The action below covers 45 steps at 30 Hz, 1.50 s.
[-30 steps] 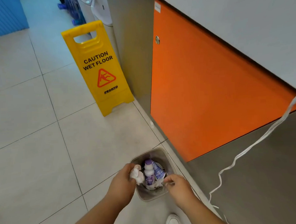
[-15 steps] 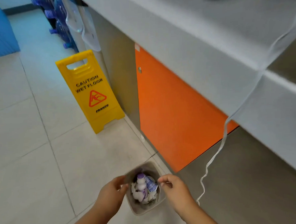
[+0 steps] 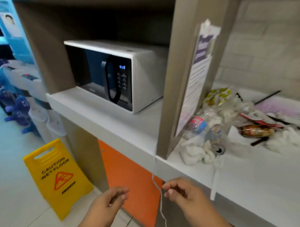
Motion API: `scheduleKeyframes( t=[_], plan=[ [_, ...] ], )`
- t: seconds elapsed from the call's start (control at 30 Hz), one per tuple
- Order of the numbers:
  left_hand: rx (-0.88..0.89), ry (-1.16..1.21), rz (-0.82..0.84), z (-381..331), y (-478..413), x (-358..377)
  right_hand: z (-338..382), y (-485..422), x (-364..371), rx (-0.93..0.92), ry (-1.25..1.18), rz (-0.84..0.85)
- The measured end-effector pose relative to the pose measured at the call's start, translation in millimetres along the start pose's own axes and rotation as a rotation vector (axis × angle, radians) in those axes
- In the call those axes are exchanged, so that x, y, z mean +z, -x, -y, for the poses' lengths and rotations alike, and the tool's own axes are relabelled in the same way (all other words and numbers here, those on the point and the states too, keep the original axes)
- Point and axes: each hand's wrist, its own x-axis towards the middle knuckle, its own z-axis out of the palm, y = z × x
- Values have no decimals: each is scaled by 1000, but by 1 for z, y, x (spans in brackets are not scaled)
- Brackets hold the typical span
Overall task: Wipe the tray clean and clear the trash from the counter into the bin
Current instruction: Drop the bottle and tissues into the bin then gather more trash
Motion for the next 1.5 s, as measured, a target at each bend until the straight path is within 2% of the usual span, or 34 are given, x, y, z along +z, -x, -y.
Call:
scheduleKeyframes(
  t=[0.2, 0.4, 0.53, 0.8, 1.03, 1.1, 1.23, 1.4, 1.5],
  plan=[
    [237, -57, 115, -87, -5, 28, 24, 31, -62, 29, -11, -235],
    [340, -118, 188, -138, -11, 62, 21, 36, -117, 85, 6, -349],
    [381, -150, 174, -158, -19, 88, 14, 26, -146, 79, 107, -314],
    [431, -199, 17, -193, -44, 134, -12, -7, -204, -12, 253, -216],
    [424, -186, -74, -214, -59, 168, -52, -45, -252, -220, 717, -297],
    [432, -194, -86, -218, -59, 179, -57, -57, -260, -177, 813, -238],
    [424, -207, -97, -230, -58, 198, -63, -81, -265, 25, 1010, -120],
    [401, -214, -112, -241, -64, 207, -73, -82, -269, -6, 870, -257],
    [400, -191, -139, -246, -72, 214, -76, -76, -281, -86, 578, -310]
  ],
)
